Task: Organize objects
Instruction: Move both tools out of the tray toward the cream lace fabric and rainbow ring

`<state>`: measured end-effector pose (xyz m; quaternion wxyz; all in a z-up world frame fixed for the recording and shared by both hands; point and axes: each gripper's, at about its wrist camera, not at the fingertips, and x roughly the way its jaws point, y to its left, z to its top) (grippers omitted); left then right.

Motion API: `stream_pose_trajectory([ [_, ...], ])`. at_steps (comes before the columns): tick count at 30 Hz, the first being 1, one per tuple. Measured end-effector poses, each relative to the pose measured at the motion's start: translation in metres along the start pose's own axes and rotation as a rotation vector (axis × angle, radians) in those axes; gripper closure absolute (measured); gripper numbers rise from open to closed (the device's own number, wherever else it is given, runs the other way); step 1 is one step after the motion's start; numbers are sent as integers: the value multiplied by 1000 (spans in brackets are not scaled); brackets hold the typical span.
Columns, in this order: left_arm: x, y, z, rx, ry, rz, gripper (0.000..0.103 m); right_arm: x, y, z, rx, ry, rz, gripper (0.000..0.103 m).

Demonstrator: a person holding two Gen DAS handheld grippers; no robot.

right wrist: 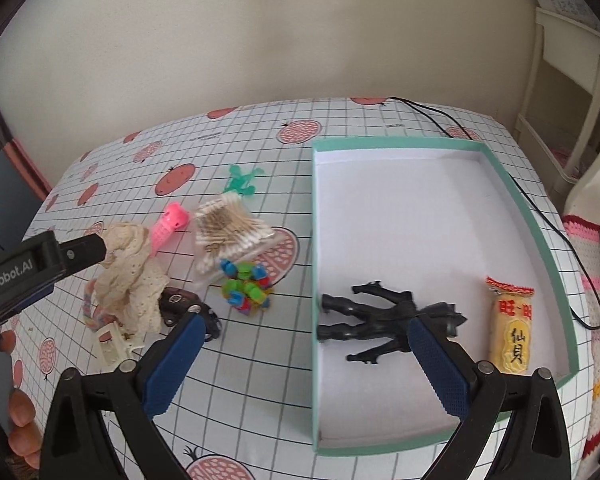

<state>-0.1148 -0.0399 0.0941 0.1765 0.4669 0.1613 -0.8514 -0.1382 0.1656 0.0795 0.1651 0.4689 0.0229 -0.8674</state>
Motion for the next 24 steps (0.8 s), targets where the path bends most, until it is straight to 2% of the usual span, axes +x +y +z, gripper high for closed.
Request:
stream_pose_trajectory([
  [7, 4, 51, 15, -64, -9, 37, 8, 12, 45, -4, -71, 8, 70, 0],
  [15, 22, 85, 15, -120, 46, 35, 8, 23, 79, -7, -101, 24, 130, 0],
  [18, 29, 92, 14, -134, 74, 13, 9, 27, 88, -8, -110, 36, 150, 1],
  [24, 31, 96, 13, -145, 89, -9, 13, 29, 103, -10, -146, 49, 168, 13],
])
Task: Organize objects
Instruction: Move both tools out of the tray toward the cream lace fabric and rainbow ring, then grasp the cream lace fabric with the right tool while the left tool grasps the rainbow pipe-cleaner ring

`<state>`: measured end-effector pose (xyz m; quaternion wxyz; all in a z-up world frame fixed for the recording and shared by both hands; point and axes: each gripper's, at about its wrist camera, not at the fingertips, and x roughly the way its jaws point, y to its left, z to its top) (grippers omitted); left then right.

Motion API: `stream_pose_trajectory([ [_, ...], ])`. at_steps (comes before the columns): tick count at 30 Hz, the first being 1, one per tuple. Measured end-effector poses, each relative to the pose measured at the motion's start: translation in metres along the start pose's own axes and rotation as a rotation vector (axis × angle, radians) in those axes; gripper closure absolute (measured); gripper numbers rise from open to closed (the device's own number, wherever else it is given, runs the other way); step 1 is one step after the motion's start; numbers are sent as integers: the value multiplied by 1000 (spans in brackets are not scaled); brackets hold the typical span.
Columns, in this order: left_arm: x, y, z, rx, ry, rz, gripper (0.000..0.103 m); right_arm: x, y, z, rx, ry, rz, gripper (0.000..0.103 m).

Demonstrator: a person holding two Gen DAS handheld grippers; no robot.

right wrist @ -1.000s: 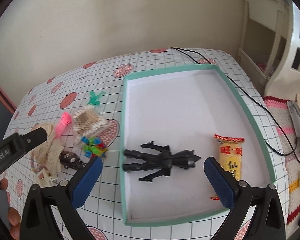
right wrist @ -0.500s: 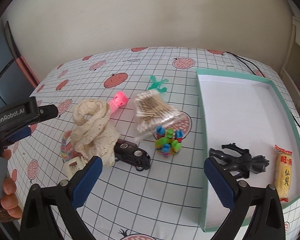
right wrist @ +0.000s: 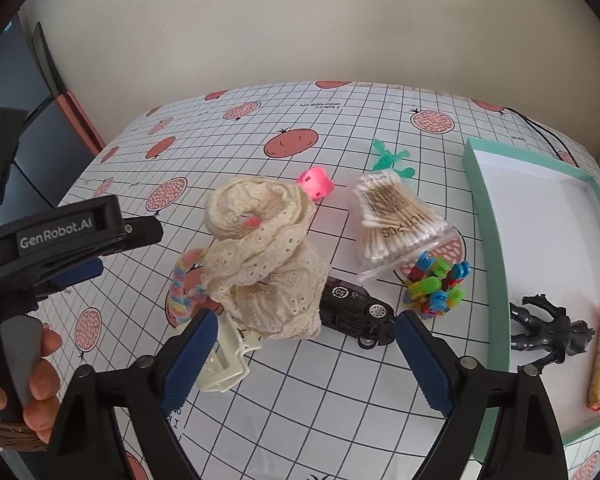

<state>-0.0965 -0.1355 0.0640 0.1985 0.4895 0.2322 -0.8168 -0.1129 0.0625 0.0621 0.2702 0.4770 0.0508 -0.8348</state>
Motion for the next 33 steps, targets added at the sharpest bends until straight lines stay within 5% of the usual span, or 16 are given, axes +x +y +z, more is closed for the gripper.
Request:
stream_pose_trajectory([
  [9, 1, -9, -3, 35, 18, -37, 13, 12, 4, 2, 20, 19, -5, 25],
  [14, 3, -15, -6, 59, 29, -49, 16, 18, 7, 0, 22, 44, 1, 46],
  [19, 9, -23, -11, 92, 59, -58, 34, 18, 6, 0, 24, 51, -4, 62],
  [26, 14, -29, -16, 112, 89, -91, 43, 18, 8, 1, 8, 59, -6, 87],
  [33, 15, -34, -19, 123, 105, -119, 43, 12, 6, 4, 17, 34, -24, 95],
])
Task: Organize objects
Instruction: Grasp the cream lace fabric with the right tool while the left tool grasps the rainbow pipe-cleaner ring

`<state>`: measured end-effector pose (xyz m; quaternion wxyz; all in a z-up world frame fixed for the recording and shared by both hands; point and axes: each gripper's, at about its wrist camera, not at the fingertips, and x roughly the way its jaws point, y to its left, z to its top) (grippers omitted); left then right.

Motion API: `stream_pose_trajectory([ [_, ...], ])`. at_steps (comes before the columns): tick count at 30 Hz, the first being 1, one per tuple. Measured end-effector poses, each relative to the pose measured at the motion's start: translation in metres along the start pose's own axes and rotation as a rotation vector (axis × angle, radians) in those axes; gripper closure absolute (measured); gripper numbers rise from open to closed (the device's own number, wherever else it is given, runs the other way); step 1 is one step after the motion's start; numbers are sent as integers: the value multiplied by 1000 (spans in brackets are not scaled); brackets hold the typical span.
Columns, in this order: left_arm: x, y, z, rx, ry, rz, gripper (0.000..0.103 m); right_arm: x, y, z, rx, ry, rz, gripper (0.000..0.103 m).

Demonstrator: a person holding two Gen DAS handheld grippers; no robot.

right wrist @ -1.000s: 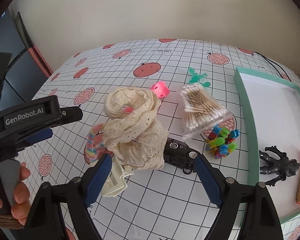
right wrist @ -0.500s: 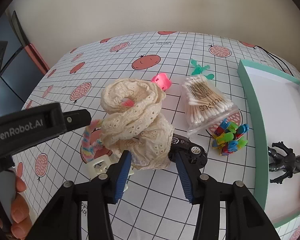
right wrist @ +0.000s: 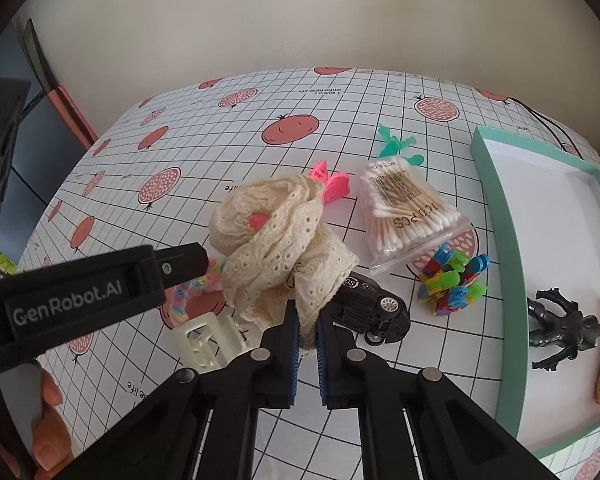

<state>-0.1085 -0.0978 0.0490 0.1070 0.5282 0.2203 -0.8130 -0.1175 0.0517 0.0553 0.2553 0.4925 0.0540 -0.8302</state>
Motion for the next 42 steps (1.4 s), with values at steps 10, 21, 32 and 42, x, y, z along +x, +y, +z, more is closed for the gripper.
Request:
stream_pose_trajectory([
  [10, 1, -3, -2, 7, 11, -26, 43, 0, -9, 0, 28, 4, -7, 95],
  [21, 4, -7, -4, 37, 26, 3, 49, 1, -17, -1, 49, 15, -12, 95],
  [32, 3, -2, -6, 68, 99, -3, 49, 2, -18, -2, 51, 20, -12, 95],
  [42, -1, -13, -14, 167, 127, 19, 49, 2, -20, -2, 54, 26, -8, 95],
])
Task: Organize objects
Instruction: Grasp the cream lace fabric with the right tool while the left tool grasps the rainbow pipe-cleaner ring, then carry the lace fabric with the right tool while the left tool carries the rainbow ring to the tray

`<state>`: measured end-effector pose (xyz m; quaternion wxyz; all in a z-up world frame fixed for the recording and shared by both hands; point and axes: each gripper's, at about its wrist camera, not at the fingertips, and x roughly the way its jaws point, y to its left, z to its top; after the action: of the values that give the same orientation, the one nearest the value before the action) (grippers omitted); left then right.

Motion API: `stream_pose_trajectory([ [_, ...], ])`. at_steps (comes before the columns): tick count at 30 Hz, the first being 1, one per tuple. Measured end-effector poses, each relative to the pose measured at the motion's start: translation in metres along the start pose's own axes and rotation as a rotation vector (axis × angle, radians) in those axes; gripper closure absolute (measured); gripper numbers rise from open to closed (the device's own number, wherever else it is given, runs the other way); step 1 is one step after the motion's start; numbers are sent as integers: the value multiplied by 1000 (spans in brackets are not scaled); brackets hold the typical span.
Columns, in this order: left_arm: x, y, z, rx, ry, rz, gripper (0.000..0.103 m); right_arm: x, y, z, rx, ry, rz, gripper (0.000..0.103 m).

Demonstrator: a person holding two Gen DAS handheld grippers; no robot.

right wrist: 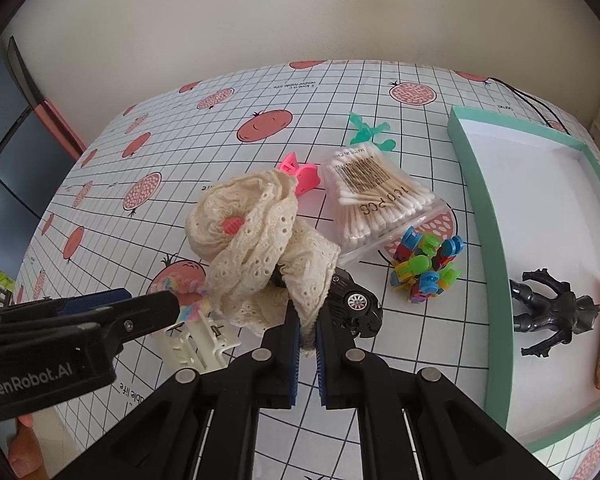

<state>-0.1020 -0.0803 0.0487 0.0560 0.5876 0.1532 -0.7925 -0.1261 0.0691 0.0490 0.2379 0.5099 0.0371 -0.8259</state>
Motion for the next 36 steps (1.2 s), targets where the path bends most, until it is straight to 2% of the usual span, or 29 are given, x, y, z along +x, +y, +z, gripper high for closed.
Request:
stream_pose_trajectory([
  [2, 6, -2, -1, 18, 19, 3, 51, 0, 0, 0, 2, 1, 2, 95],
  [4, 12, -2, -1, 33, 44, 1, 68, 0, 0, -1, 2, 1, 1, 95],
  [8, 17, -1, -1, 45, 47, 13, 83, 0, 0, -1, 5, 1, 4, 95],
  [9, 15, 0, -1, 41, 40, 17, 92, 0, 0, -2, 5, 1, 4, 95],
  [10, 13, 1, 0, 41, 30, 23, 96, 0, 0, -2, 5, 1, 4, 95],
  [15, 7, 1, 2, 49, -2, 29, 97, -1, 0, -1, 6, -2, 7, 95],
  [19, 5, 3, 3, 26, -24, -8, 97, -9, 2, 1, 3, -28, 20, 95],
  [25, -13, 8, 9, -13, -110, -8, 97, -22, 1, 5, 9, -83, 36, 95],
  [36, -65, -3, 18, -26, -372, -29, 97, -92, -2, 21, 5, -344, 79, 96],
])
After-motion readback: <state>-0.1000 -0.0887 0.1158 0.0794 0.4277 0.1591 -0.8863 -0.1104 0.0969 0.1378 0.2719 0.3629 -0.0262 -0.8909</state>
